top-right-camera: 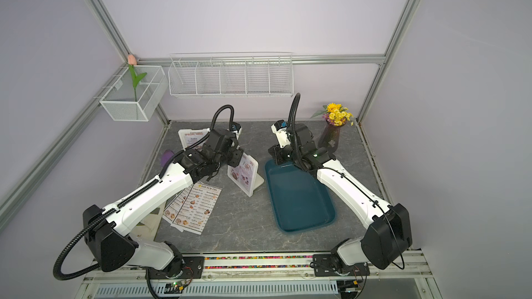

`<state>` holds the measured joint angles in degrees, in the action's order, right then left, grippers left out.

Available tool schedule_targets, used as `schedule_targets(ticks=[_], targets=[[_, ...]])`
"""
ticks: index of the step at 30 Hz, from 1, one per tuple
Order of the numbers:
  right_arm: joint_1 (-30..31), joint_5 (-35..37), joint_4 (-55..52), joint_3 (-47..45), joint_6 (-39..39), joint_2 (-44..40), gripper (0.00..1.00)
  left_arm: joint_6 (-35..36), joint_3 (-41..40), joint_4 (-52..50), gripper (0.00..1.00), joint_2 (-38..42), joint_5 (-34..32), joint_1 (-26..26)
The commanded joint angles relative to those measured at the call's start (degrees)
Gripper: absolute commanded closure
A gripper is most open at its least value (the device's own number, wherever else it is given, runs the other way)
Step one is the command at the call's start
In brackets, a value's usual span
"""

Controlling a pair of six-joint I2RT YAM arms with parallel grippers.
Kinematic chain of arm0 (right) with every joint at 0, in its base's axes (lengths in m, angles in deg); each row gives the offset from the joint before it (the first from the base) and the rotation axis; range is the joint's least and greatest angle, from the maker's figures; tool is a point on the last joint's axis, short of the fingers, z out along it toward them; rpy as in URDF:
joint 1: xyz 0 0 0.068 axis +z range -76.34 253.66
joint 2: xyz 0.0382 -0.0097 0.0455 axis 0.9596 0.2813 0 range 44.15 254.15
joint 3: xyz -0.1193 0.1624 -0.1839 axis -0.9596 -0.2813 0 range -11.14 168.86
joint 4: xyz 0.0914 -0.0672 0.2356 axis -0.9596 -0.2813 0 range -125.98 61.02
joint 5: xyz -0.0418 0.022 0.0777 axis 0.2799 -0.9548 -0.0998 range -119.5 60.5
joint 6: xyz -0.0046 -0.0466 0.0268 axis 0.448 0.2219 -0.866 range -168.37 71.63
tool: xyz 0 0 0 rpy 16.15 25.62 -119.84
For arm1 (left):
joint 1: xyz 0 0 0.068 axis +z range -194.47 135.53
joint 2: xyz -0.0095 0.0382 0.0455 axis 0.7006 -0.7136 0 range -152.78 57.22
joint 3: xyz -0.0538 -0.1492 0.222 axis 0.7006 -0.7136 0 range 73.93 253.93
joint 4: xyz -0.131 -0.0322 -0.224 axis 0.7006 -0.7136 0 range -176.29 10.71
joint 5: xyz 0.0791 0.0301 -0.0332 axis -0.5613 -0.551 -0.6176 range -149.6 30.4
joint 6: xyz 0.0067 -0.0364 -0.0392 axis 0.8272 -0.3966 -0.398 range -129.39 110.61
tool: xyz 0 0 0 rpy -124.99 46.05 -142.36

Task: Replace the menus in the menu holders
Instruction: Insert the menu into the menu holder, then adjust the menu holder at the center of the board.

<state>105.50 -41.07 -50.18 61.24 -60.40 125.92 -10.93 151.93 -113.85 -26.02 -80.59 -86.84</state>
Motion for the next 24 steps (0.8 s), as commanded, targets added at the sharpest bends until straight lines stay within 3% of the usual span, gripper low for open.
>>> schedule_targets(ticks=[1, 6, 13, 18, 24], targets=[[-0.3, -1.4, 1.0, -1.1, -0.7, -1.5, 0.84, 0.4, 2.2, 2.0, 0.39, -1.8, -0.8, 2.4], [-0.3, -2.6, 1.5, -0.9, -1.2, -1.3, 0.83, 0.9, 2.6, 4.4, 0.41, -4.3, 2.1, 5.9], [0.9, -6.3, -1.7, 1.5, 1.5, -0.2, 0.78, -0.5, 2.9, 2.7, 0.42, -5.7, 1.7, 6.2], [3.6, -8.6, -2.2, 1.1, 4.3, -0.5, 0.6, -0.6, 5.3, 0.1, 0.38, -2.8, -0.8, 6.2], [6.7, -5.5, -0.8, 0.9, 3.6, 1.4, 0.45, -0.6, 6.1, -1.6, 0.37, 1.2, -1.3, 6.2]])
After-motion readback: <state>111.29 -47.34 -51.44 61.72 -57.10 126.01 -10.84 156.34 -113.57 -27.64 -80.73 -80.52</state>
